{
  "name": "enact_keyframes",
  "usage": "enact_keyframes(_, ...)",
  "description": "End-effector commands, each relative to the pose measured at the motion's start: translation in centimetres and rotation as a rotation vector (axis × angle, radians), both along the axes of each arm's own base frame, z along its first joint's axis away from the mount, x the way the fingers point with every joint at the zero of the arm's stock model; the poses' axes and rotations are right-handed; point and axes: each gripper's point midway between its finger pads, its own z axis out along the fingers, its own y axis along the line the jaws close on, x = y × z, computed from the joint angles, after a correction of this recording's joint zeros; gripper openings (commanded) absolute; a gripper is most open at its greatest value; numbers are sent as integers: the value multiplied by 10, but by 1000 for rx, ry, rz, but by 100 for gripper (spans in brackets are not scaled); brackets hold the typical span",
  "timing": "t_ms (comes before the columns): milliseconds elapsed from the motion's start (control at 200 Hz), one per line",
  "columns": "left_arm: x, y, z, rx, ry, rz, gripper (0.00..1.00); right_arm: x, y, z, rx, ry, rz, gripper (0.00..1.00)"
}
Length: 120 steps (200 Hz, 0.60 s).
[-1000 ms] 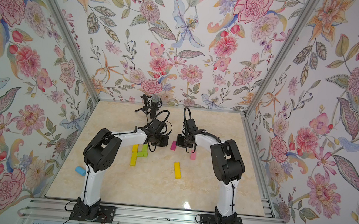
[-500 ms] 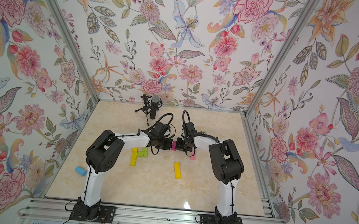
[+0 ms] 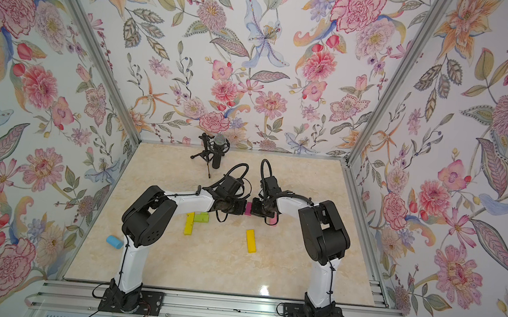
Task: Assemble the letter p with building blocks
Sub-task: Assemble the building block at the center of the board.
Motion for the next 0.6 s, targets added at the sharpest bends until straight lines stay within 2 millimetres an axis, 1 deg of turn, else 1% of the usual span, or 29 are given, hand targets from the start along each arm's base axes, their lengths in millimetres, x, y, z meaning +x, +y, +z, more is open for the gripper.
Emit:
enact_keyframes(0, -35, -17, -7, -5, 59, -76, 0, -33, 0, -20, -26, 89, 15, 0)
enact_keyframes(105, -39, -21, -6, -4, 57, -88, 0, -39, -7, -20, -38, 89, 7, 0)
enact_keyframes(205, -41, -20, -7, 10, 56, -85, 0, -41, -9, -20, -39, 88, 5, 0)
enact_keyframes(370, -52, -12, -10, 30, 67, -76, 0, -46, -10, -22, -39, 98, 8, 0)
enact_keyframes(475, -60, -10, -7, 29, 69, -85, 0, -51, -13, -24, -43, 108, 8, 0)
enact_keyframes(595, -64, -16, -4, 24, 65, -110, 0, -55, -16, -25, -46, 111, 7, 0)
